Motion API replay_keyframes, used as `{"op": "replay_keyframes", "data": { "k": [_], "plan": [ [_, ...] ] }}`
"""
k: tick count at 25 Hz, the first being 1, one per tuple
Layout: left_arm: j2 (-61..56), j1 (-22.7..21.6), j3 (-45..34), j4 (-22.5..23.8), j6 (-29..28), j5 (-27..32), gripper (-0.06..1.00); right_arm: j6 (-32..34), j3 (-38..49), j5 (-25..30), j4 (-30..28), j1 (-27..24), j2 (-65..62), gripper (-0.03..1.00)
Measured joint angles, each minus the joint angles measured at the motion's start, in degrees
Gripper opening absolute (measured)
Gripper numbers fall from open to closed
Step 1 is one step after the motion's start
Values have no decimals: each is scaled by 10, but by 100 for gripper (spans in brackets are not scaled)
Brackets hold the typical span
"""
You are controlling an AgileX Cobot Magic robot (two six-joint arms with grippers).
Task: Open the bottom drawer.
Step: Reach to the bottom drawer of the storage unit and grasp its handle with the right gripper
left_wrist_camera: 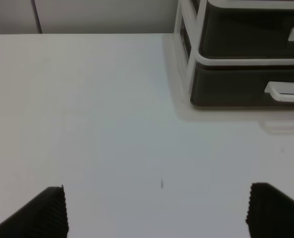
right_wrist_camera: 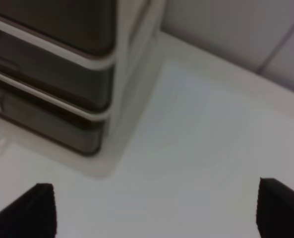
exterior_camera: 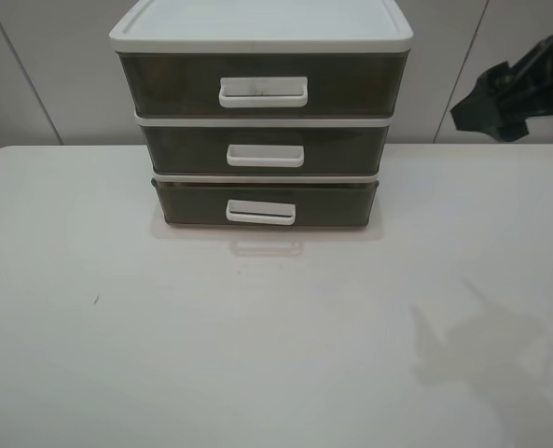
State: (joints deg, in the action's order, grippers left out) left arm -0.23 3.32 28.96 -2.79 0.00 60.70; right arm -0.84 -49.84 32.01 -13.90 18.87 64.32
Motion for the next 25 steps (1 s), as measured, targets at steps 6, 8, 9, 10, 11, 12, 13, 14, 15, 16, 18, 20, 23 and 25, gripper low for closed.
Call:
{"op": "replay_keyframes", "data": {
  "k": [6, 8, 9, 10, 11, 12, 13, 14, 15, 16, 18, 20, 23, 25],
  "plan": [
    [0, 0, 0, 0, 0, 0, 74, 0, -2, -77, -49, 109, 83, 80],
    [0, 0, 0, 0, 0, 0, 74, 0, -2, -92, -70, 130, 113, 80],
    [0, 0, 0, 0, 0, 0, 74, 0, -2, -100, -83, 141, 129, 80],
    [0, 0, 0, 0, 0, 0, 74, 0, 3, -110, -99, 154, 141, 80],
    [0, 0, 0, 0, 0, 0, 74, 0, 11, -124, -118, 165, 151, 80],
    [0, 0, 0, 0, 0, 0, 74, 0, 26, -140, -136, 177, 158, 80],
    [0, 0, 0, 0, 0, 0, 74, 0, 45, -160, -160, 190, 163, 80],
    [0, 0, 0, 0, 0, 0, 74, 0, 63, -178, -187, 200, 166, 80],
    [0, 0, 0, 0, 0, 0, 74, 0, 86, -202, -211, 205, 168, 80],
    [0, 0, 0, 0, 0, 0, 74, 0, 106, -224, -237, 208, 169, 80],
    [0, 0, 0, 0, 0, 0, 74, 0, 129, -250, -284, 209, 178, 80],
    [0, 0, 0, 0, 0, 0, 74, 0, 134, -253, -314, 209, 204, 80],
    [0, 0, 0, 0, 0, 0, 74, 0, 134, -264, -357, 207, 250, 80],
    [0, 0, 0, 0, 0, 0, 74, -1, 133, -266, -383, 207, 281, 80]
  ]
}}
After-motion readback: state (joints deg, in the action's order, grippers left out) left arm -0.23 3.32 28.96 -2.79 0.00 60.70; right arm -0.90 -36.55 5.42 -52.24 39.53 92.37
